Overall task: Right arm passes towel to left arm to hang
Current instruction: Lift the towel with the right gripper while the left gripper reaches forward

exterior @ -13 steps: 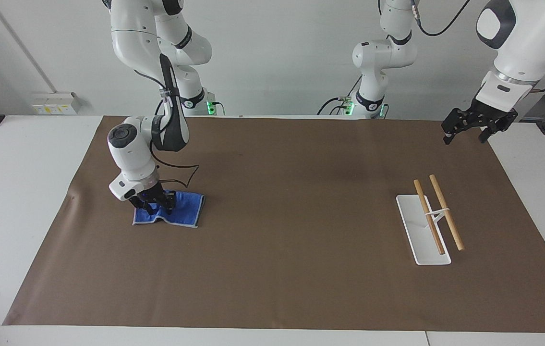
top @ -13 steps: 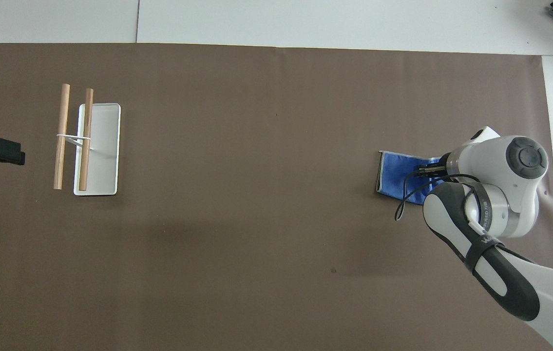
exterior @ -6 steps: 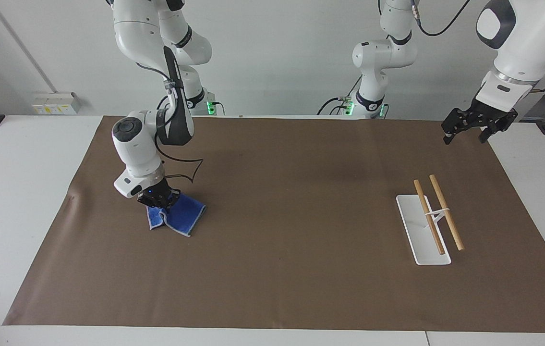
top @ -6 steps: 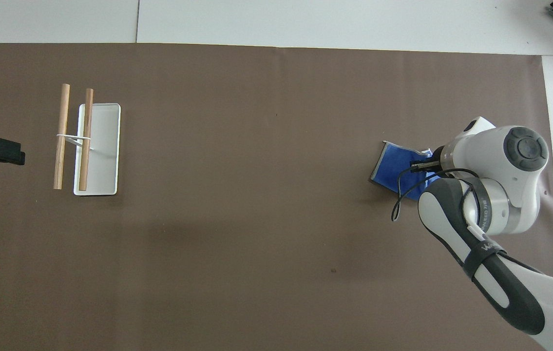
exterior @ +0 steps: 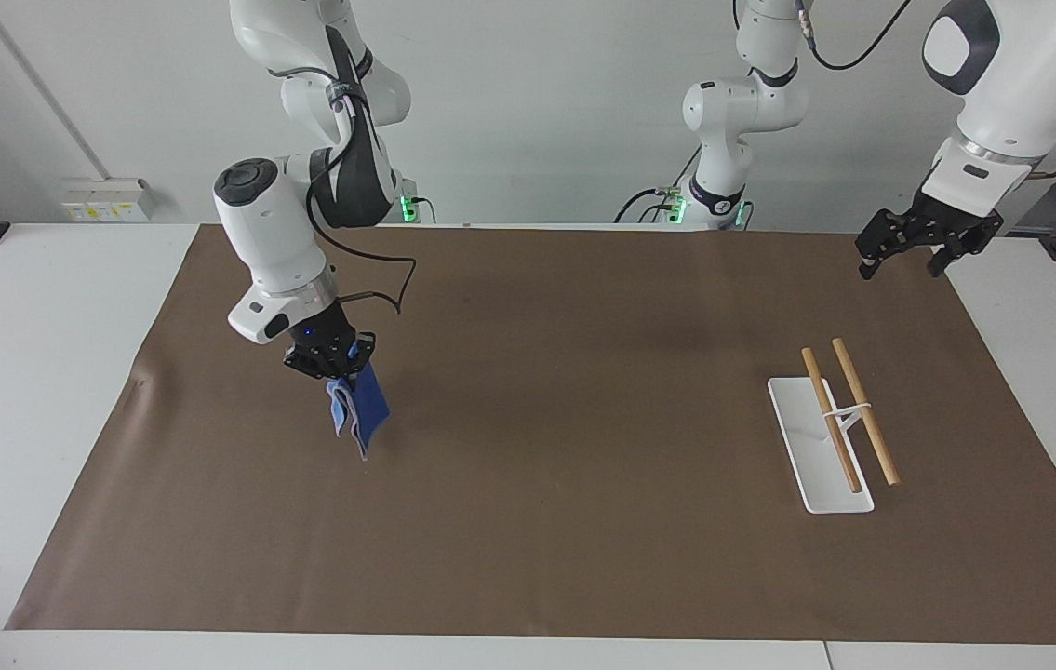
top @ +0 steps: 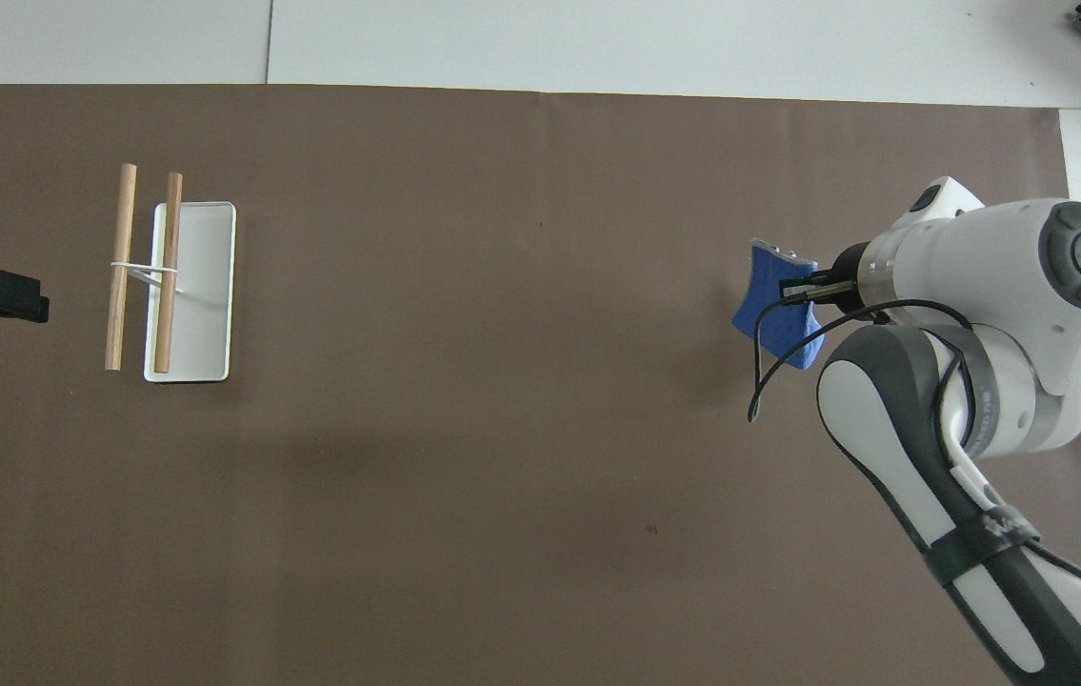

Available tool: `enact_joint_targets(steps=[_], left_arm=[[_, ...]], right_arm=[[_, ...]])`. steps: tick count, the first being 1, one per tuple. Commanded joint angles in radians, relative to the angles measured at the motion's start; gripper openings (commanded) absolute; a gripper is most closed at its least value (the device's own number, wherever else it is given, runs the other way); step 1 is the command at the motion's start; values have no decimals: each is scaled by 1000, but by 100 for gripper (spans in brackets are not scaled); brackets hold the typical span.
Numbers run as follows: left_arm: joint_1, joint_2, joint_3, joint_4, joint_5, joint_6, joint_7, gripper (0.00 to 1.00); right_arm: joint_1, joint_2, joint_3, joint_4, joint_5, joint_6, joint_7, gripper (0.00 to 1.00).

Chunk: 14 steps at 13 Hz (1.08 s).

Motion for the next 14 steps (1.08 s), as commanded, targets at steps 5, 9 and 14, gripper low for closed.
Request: enact_joint_targets(steps=[5,9,14], left_arm=[[10,-7,-4,-4,-11,-13,0,100],[2,-27,-9,-26,-11,-3,5,100],[-22,-65,-12,-143,-215,92,-122,100]], right_arm=[[-11,13,163,111,432,-26,-56,0],[-9,1,215,109,796,-64,-157,0],[23,-5,240,90,1285,-55,-327,0]])
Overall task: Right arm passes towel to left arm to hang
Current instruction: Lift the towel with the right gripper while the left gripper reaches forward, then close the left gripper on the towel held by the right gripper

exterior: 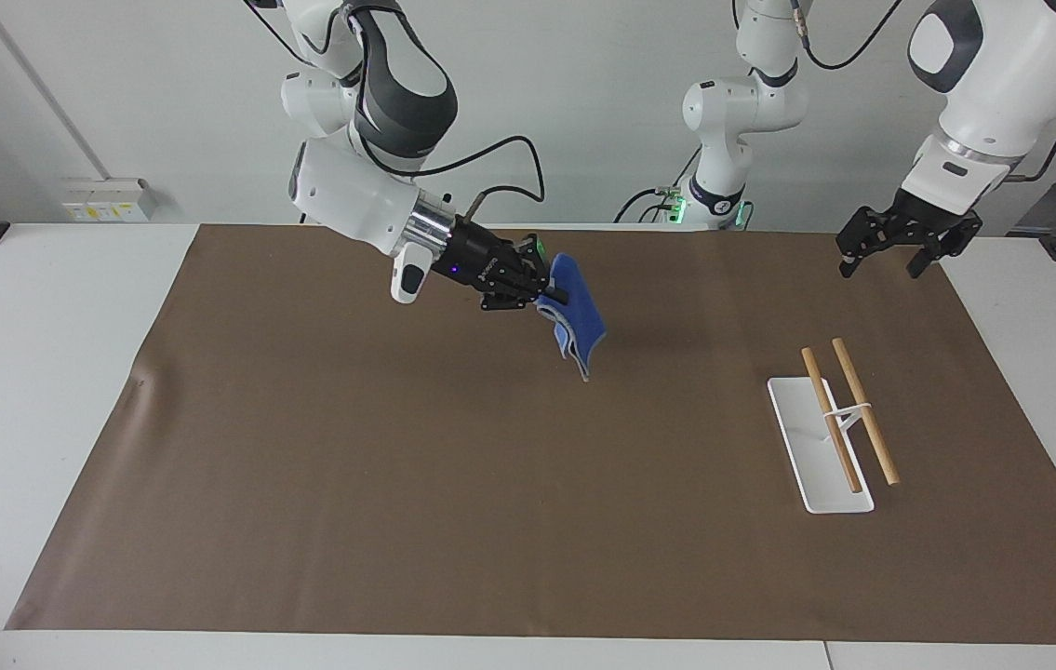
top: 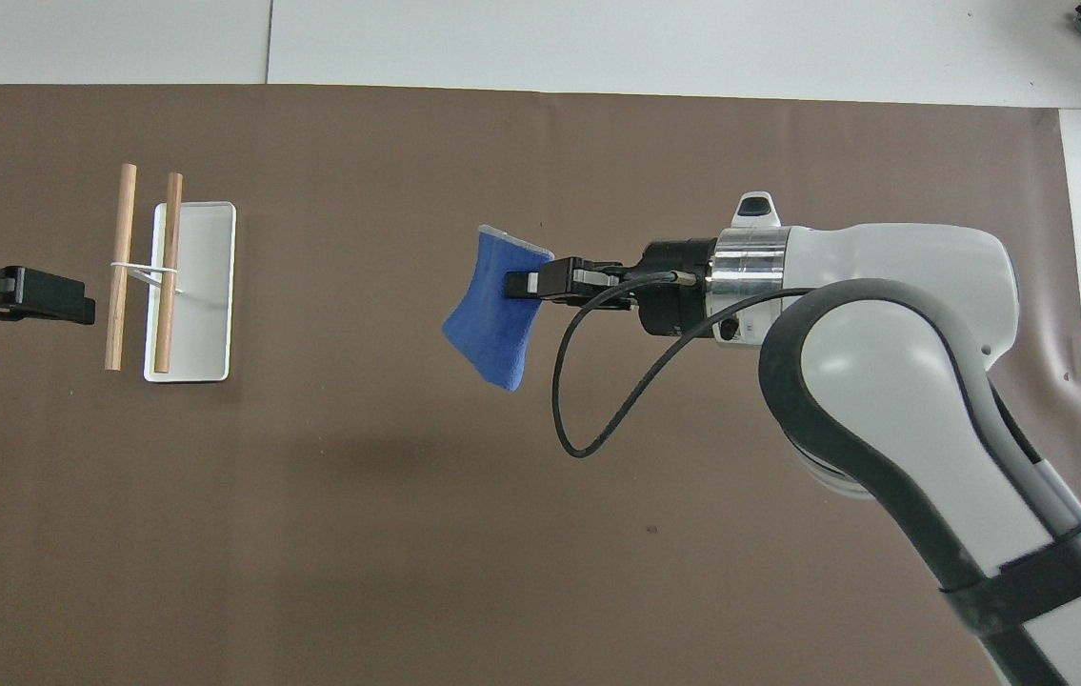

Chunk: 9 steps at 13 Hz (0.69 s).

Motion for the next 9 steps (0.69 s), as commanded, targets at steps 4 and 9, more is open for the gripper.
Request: enact_joint_targets(steps=[4,9], left_arm=[[-15,-92,10,-243,-382,143,-271,100],[-97,-151,8,-413,-682,316,-615,100]], right_arm=[[60,10,4,-16,330,3,-127,0],[98,2,4,-35,401,29,-124,0]])
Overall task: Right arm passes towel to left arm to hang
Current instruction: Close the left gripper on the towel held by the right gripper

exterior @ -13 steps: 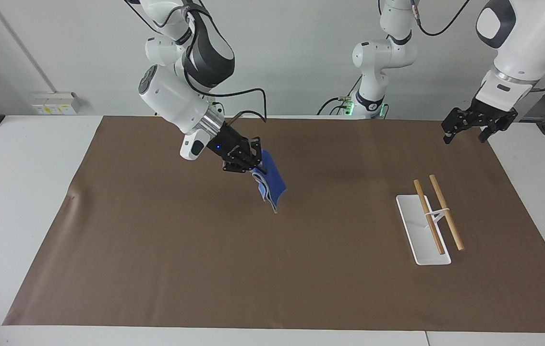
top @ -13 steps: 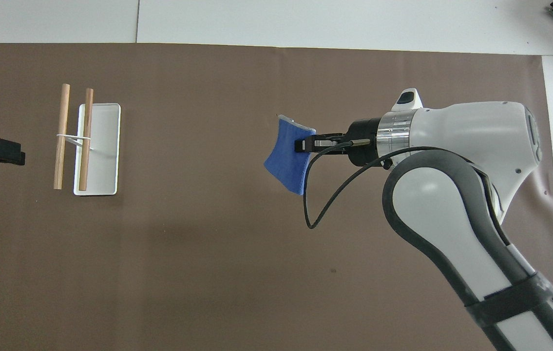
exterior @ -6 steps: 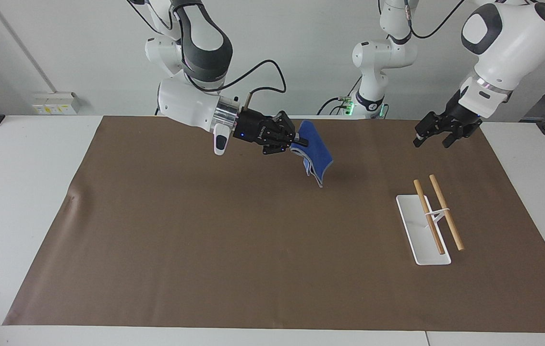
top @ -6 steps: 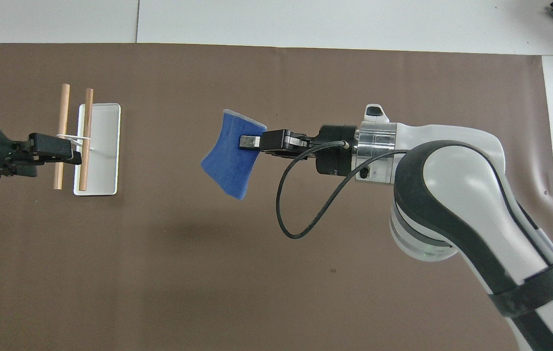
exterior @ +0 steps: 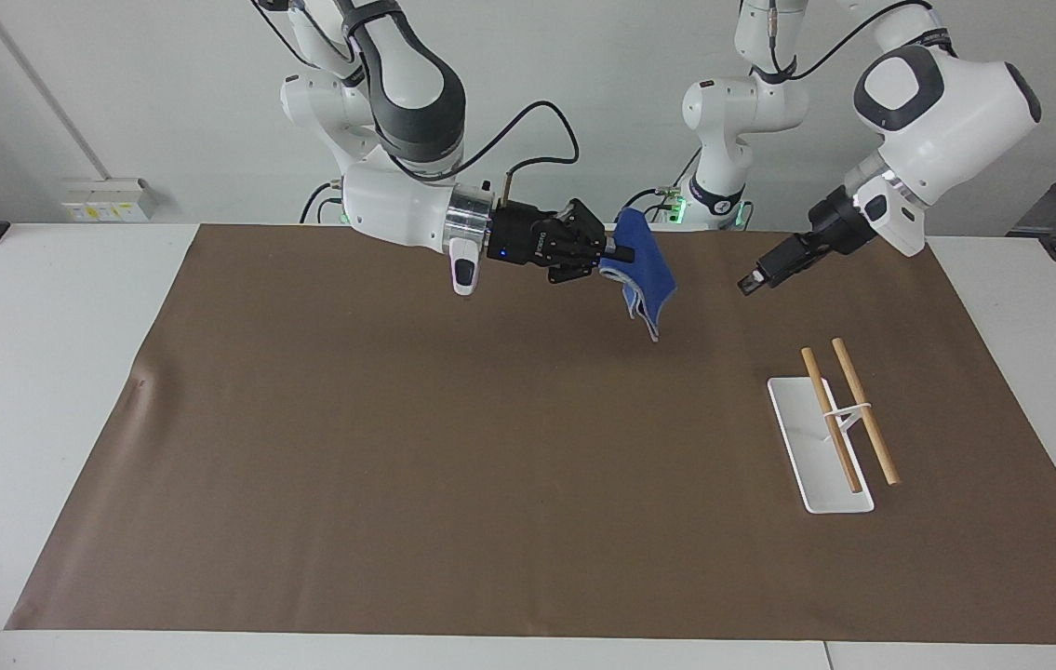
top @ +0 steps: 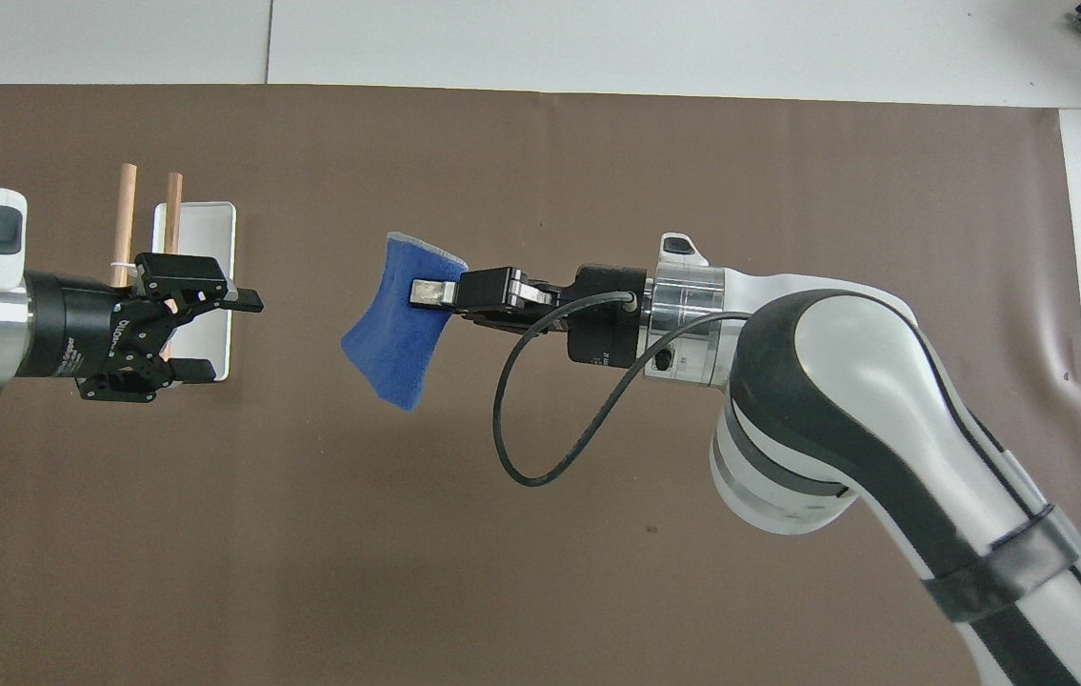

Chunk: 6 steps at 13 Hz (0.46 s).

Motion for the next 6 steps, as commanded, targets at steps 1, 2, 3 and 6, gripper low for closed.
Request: enact_joint_targets(steps=[1,2,3,6], left_arm=[[-61,-75,11,-130,-164,112,-158,100],[-90,-84,11,-158,-224,157,-211,100],[-122,-91,11,-187,-270,210,-242,100],[-182,-86,11,-242,-478,352,-244,100]], right_arm=[[14,-11,5,-25,39,27,-27,0],[16,-11,3,-23,39,33,-25,0],[16,-11,3,-25,39,33,-25,0],[15,-11,3,-25,39,33,-25,0]])
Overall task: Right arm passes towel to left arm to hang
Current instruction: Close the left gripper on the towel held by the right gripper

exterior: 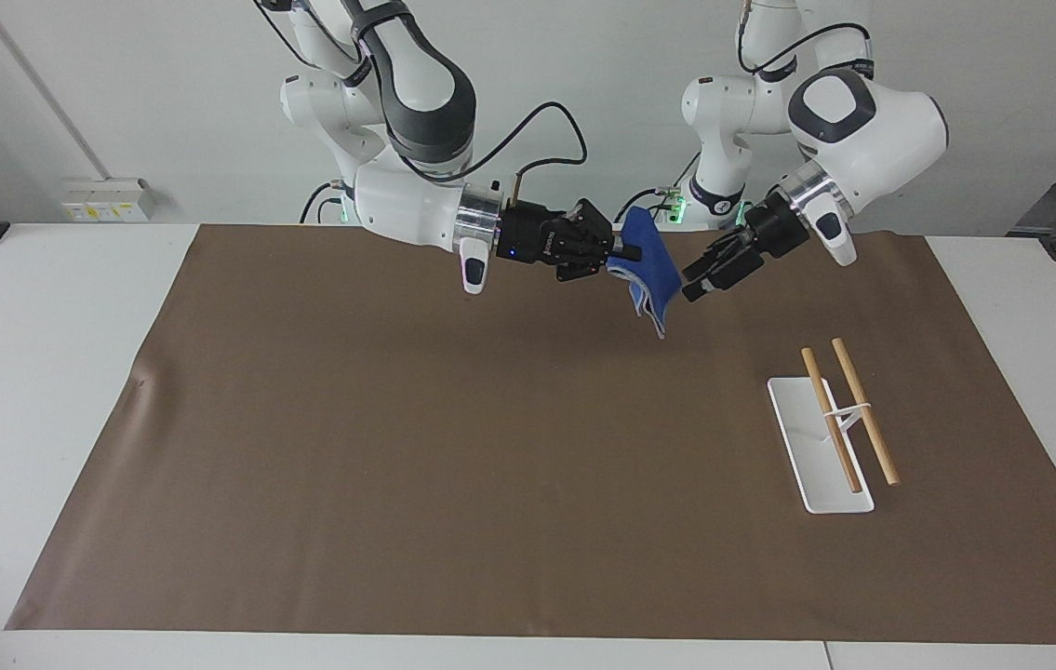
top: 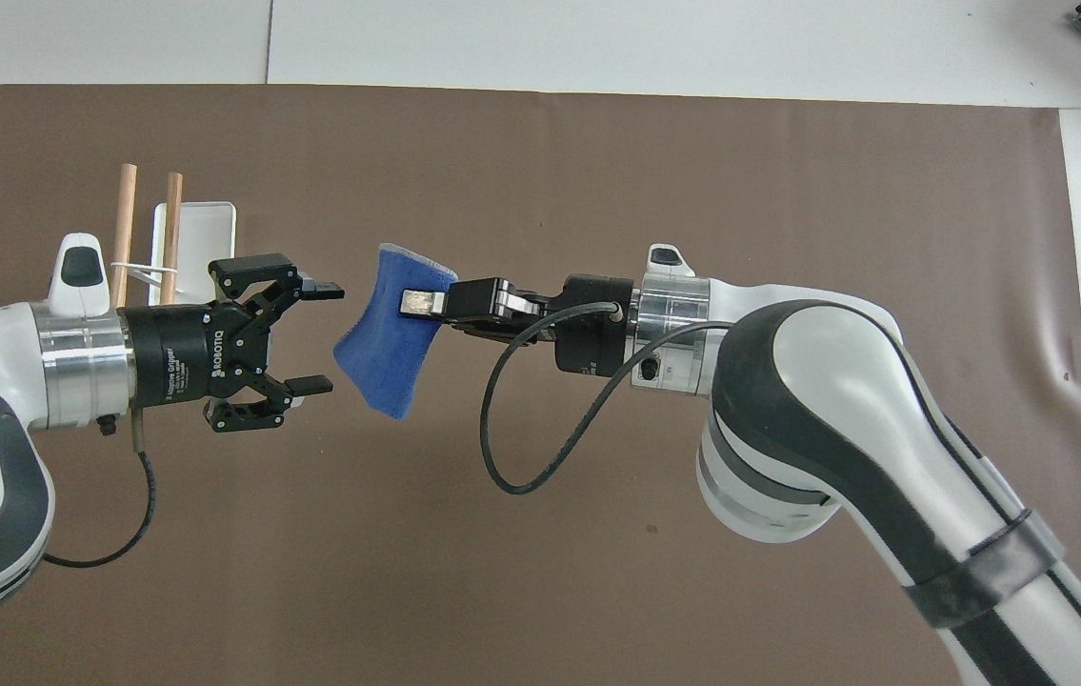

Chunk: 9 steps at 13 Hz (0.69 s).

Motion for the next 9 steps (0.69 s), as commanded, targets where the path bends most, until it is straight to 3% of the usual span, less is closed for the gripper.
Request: enact_joint_targets(steps=[1,4,5,7,8,9], left_arm=[[-40,-31,13,-66,-135,95,-24,100],[-40,-25,11,-67,-225,155,-24,100],[-40,-22,11,-61,-238,155,-24,85],[-38,-22,13,-52,-295,152,-21,20],[-38,-8,14,-35,-294,155,-19,0],[-38,0,14,-17,-289,156,-30,0]], right_arm=[[-2,-11,4,-15,33,16,-25,0],[-2,-11,4,-15,33,17,-25,0],[-2,-11,2,-16,33,19,-25,0],[0,-12,4,-21,33,36,-25,0],[-2,-12,4,-21,33,36,-27,0],[-2,-12,4,-21,33,36,-27,0]])
